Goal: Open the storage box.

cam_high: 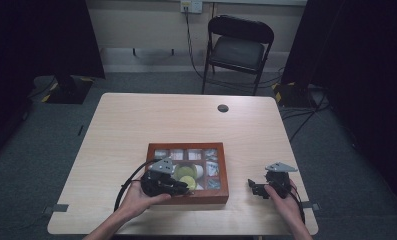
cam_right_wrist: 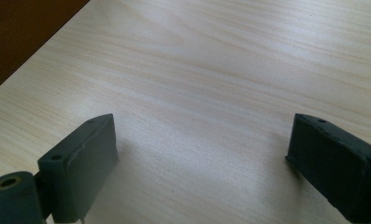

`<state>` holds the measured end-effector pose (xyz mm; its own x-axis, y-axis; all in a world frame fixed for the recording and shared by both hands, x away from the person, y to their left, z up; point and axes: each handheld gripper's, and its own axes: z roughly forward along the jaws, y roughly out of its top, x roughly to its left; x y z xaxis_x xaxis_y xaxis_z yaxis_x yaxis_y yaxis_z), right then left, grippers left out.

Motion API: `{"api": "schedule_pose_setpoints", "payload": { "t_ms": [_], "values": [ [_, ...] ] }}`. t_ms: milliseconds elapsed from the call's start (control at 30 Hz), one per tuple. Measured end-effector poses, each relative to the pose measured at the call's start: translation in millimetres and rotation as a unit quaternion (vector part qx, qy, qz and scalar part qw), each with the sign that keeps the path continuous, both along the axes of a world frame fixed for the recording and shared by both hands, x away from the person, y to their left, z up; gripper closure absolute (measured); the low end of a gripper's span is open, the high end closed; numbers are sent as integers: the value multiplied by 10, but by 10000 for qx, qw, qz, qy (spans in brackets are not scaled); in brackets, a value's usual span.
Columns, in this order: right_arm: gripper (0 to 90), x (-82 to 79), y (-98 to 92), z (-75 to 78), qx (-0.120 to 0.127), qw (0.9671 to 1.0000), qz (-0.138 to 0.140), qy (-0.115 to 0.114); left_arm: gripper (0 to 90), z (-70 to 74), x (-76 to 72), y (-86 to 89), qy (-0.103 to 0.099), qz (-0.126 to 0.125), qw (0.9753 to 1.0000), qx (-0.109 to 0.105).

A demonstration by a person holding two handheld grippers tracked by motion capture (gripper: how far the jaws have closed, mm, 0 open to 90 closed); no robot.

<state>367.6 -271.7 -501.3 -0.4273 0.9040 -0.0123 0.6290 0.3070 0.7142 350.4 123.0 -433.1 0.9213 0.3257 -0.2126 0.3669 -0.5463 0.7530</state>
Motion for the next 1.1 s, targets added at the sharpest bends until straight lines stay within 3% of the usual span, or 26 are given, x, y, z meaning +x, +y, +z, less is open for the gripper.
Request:
{"api": "schedule_pose_setpoints", "payload": {
  "t_ms": [133, 200, 467, 633, 733, 1100],
  "values": [
    [73, 0, 0, 0, 3, 10000, 1, 2, 802, -21, 6, -14, 52, -110, 9999, 42],
    [73, 0, 0, 0, 2, 10000, 1, 2, 795, -42, -6, -31, -50, -214, 9996, 200],
    [73, 0, -1, 1, -3, 10000, 0, 5, 802, -78, -9, -10, -125, -253, 9996, 76],
    [73, 0, -1, 1, -5, 10000, 0, 4, 801, -73, -14, -19, -170, -288, 9994, 116],
    [73, 1, -2, 1, -5, 10000, 4, 5, 812, -51, 1, -53, -120, -304, 9992, 214],
    [73, 0, -1, 1, -1, 10000, -1, 15, 815, -45, 38, -43, 93, -277, 9995, 142]
  ]
}}
